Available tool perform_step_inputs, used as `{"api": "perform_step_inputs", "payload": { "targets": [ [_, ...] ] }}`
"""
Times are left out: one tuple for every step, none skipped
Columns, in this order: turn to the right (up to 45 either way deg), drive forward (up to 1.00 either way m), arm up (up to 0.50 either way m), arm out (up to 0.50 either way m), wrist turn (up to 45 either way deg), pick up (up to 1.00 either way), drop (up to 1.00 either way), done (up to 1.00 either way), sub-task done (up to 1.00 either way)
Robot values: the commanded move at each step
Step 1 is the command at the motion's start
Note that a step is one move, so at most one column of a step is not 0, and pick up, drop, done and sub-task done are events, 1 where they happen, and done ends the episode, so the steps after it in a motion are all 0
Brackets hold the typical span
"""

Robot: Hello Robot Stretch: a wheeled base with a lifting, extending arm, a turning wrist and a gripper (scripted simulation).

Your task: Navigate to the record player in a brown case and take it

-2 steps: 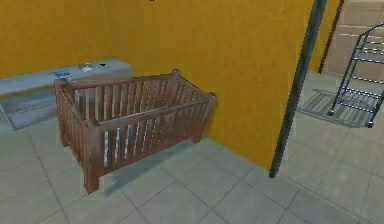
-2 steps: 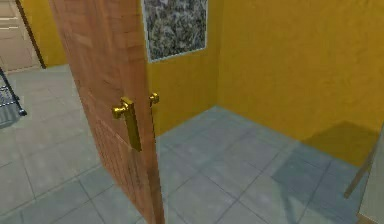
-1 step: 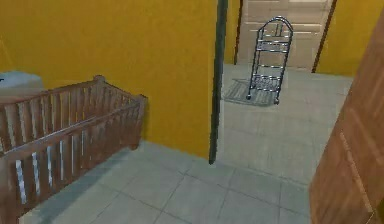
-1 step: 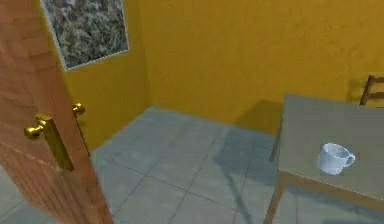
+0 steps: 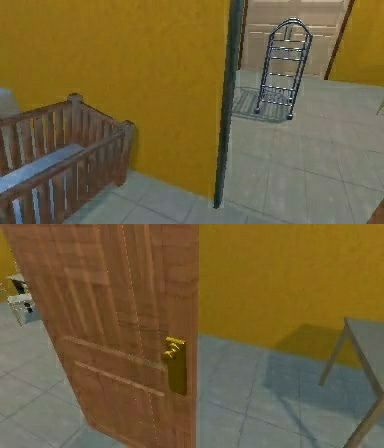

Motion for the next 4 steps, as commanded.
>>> {"api": "perform_step_inputs", "payload": {
  "targets": [
    [30.0,0.0,0.0,0.0,0.0,0.0,0.0,0.0,0.0],
    [0.0,0.1,0.0,0.0,0.0,0.0,0.0,0.0,0.0],
    [-3.0,0.0,0.0,0.0,0.0,0.0,0.0,0.0,0.0],
    [0.0,1.0,0.0,0.0,0.0,0.0,0.0,0.0,0.0]
  ]
}}
